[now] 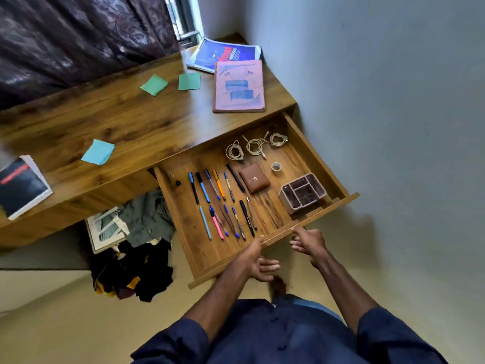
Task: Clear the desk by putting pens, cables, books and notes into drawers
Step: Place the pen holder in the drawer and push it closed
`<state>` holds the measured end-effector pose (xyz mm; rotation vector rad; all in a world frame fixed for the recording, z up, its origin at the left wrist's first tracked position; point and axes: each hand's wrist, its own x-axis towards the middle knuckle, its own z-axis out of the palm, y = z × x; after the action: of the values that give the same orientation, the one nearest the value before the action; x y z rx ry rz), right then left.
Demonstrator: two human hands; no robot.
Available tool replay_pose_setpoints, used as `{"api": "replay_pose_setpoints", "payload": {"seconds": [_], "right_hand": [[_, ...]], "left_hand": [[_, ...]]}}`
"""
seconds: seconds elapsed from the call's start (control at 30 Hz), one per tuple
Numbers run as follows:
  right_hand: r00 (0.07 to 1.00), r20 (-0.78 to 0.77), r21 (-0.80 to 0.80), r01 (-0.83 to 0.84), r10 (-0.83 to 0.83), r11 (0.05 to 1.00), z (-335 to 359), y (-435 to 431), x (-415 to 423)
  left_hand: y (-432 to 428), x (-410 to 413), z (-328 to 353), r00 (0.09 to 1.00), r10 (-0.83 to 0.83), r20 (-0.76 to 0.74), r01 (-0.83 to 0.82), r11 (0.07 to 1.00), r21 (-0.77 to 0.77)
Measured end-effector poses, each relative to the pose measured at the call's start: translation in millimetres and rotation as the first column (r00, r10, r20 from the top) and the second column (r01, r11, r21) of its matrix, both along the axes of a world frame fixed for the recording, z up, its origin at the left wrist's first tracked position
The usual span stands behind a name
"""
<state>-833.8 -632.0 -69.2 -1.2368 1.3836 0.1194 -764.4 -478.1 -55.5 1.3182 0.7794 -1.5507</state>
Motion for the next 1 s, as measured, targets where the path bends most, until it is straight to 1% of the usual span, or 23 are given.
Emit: {"api": "replay_pose_setpoints", "payload": {"seconds": [0.03,0.07,0.13,0.2,0.27,0.43,0.53,0.67,0.8,1.0], "right_hand": [[0.998,0.048,0.094,0.037,-0.042,0.995,2,-8,4],[0.992,0.092,0.191,0.065,-0.084,0.979,4,-14,8],[0.975,0.154,0.357,0.095,-0.159,0.929,9,-22,17],[0.961,0.183,0.438,0.107,-0.205,0.893,13,-25,24],[0.950,0.209,0.488,0.103,-0.230,0.867,17,-27,28],[0.925,0.259,0.553,0.093,-0.277,0.828,25,-42,44],[0.922,0.273,0.561,0.080,-0.275,0.824,24,-47,62],[0.929,0.281,0.548,0.052,-0.242,0.835,21,-52,93],[0.915,0.304,0.541,0.063,-0.265,0.839,24,-58,139],[0.916,0.315,0.488,0.066,-0.247,0.870,27,-58,216]], "left_hand": [[-3,-4,0,0.989,0.149,-0.011,-0.149,0.989,-0.007],[-5,-6,-1,0.957,0.289,-0.018,-0.290,0.957,-0.019],[-7,-9,-1,0.860,0.508,-0.042,-0.510,0.858,-0.062],[-6,-7,3,0.758,0.645,-0.096,-0.652,0.752,-0.096],[-5,-3,8,0.673,0.729,-0.123,-0.739,0.666,-0.102],[-15,14,19,0.542,0.835,-0.097,-0.840,0.533,-0.102],[-21,35,20,0.508,0.859,-0.062,-0.859,0.499,-0.114],[-27,69,20,0.498,0.866,-0.034,-0.861,0.490,-0.133],[-31,117,16,0.503,0.863,-0.040,-0.855,0.491,-0.167],[-32,194,11,0.494,0.864,-0.100,-0.859,0.467,-0.209]]}}
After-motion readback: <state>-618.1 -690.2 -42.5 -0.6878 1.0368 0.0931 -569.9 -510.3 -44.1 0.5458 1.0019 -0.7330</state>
